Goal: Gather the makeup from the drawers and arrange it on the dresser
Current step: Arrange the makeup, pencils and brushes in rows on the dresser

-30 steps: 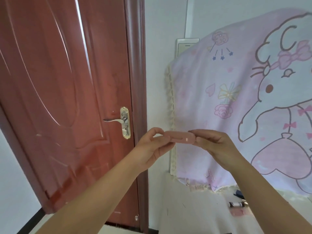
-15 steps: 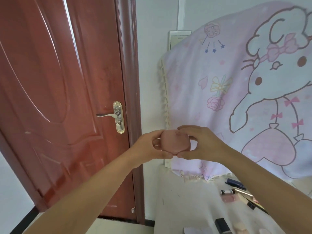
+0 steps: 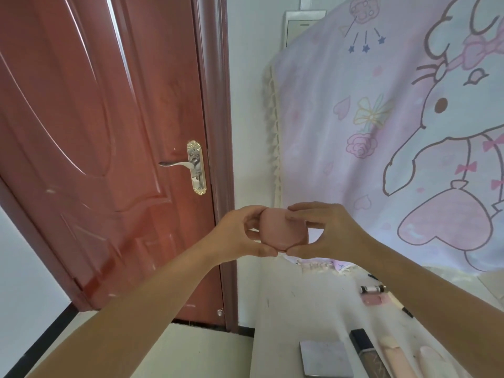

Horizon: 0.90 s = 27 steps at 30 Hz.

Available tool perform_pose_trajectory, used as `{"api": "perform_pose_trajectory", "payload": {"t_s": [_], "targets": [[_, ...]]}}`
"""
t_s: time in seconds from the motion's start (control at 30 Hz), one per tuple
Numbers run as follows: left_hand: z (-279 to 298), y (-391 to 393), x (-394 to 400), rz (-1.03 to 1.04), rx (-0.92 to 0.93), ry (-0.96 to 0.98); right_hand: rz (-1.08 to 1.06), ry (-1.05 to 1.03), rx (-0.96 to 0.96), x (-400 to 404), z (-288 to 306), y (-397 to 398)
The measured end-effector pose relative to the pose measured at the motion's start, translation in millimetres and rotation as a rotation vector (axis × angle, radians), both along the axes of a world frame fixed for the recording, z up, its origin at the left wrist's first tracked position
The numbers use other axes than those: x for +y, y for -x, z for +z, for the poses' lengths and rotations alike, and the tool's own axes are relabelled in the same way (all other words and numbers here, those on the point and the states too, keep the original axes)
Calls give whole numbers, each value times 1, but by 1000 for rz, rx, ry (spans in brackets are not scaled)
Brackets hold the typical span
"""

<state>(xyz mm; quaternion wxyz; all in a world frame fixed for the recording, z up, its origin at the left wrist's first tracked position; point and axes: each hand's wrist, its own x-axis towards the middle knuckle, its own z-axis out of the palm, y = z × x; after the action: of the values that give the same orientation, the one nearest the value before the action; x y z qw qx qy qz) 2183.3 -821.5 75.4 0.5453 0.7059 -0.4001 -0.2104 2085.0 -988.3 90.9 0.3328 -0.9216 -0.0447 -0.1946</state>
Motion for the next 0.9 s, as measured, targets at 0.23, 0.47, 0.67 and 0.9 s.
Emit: {"api": "perform_pose_trajectory", "payload": {"t_s": [0.23, 0.47, 0.67, 0.9], "targets": [[-27, 0, -2, -7, 47, -55, -18, -77, 111, -2, -26, 2], [-48, -2, -15, -29, 122, -94, -65, -112, 206, -10, -43, 4], [-59, -4, -24, -81, 125, -131, -92, -125, 259, -17, -53, 6], [-77, -5, -29, -101, 182, -135, -152, -196, 320, -27, -61, -3]]}}
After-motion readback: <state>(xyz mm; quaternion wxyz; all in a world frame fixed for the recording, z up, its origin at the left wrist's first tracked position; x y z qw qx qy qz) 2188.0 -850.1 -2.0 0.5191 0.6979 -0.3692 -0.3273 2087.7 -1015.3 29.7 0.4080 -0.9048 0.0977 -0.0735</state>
